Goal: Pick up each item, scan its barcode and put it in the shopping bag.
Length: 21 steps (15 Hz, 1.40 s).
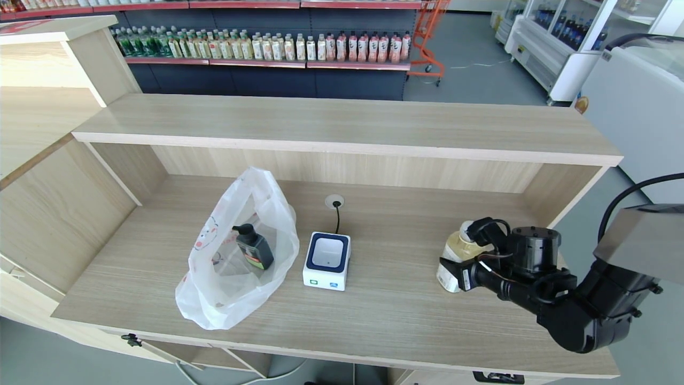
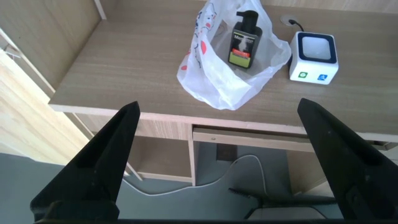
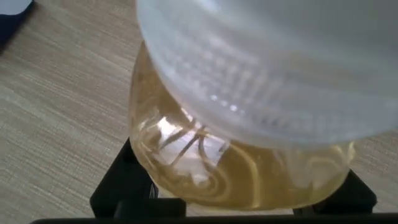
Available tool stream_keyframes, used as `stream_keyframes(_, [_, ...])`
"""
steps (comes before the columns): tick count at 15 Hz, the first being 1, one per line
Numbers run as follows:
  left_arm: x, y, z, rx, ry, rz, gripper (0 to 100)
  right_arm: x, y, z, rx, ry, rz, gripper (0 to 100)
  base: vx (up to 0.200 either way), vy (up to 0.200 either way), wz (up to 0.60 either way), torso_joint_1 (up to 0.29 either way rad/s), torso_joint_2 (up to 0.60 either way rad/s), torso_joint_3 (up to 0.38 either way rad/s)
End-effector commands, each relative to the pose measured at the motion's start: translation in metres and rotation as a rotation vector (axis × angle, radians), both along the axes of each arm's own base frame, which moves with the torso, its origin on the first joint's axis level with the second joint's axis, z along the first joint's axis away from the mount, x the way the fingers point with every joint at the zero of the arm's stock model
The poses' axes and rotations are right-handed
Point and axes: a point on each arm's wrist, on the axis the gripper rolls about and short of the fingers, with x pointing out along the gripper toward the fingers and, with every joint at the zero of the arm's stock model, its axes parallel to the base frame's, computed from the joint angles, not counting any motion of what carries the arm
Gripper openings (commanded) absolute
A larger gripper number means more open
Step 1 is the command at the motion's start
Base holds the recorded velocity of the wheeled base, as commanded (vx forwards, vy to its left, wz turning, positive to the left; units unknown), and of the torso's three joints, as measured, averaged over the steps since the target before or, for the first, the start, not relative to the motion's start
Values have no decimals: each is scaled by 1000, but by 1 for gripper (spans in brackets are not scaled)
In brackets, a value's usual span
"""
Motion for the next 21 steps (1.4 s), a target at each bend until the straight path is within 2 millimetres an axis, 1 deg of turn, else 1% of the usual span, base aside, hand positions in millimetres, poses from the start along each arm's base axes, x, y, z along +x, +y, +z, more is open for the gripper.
stream_keyframes(1, [0, 0, 0, 0, 0, 0, 100, -4, 1, 20, 79, -30, 54, 0, 0, 0, 0, 0, 0, 0])
stream_keyframes(2, [0, 0, 0, 0, 0, 0, 100, -14, -2, 40, 177, -4, 150, 0, 0, 0, 0, 0, 0, 0])
stream_keyframes(3, [0, 0, 0, 0, 0, 0, 100, -20, -5, 52, 220, 18, 194, 0, 0, 0, 0, 0, 0, 0])
stream_keyframes(4, [0, 0, 0, 0, 0, 0, 100, -29, -6, 67, 294, 44, 285, 0, 0, 0, 0, 0, 0, 0])
stream_keyframes(6, [0, 0, 0, 0, 0, 0, 100, -46, -4, 89, 427, 98, 431, 0, 0, 0, 0, 0, 0, 0])
stream_keyframes(7, [0, 0, 0, 0, 0, 0, 100, -56, 0, 95, 461, 135, 487, 0, 0, 0, 0, 0, 0, 0])
stream_keyframes(8, [0, 0, 0, 0, 0, 0, 100, -67, 6, 98, 472, 167, 541, 0, 0, 0, 0, 0, 0, 0])
stream_keyframes(10, [0, 0, 0, 0, 0, 0, 100, -82, 12, 95, 477, 211, 609, 0, 0, 0, 0, 0, 0, 0])
stream_keyframes(11, [0, 0, 0, 0, 0, 0, 100, -99, 19, 93, 479, 244, 682, 0, 0, 0, 0, 0, 0, 0])
stream_keyframes(12, [0, 0, 0, 0, 0, 0, 100, -107, 26, 93, 477, 258, 722, 0, 0, 0, 0, 0, 0, 0])
stream_keyframes(14, [0, 0, 0, 0, 0, 0, 100, -114, 36, 96, 476, 263, 771, 0, 0, 0, 0, 0, 0, 0])
stream_keyframes(16, [0, 0, 0, 0, 0, 0, 100, -120, 45, 105, 527, 292, 799, 0, 0, 0, 0, 0, 0, 0])
stream_keyframes(17, [0, 0, 0, 0, 0, -1, 100, -126, 48, 110, 553, 312, 813, 0, 0, 0, 0, 0, 0, 0])
stream_keyframes(21, [0, 0, 0, 0, 0, 0, 100, -134, 52, 113, 560, 343, 834, 0, 0, 0, 0, 0, 0, 0])
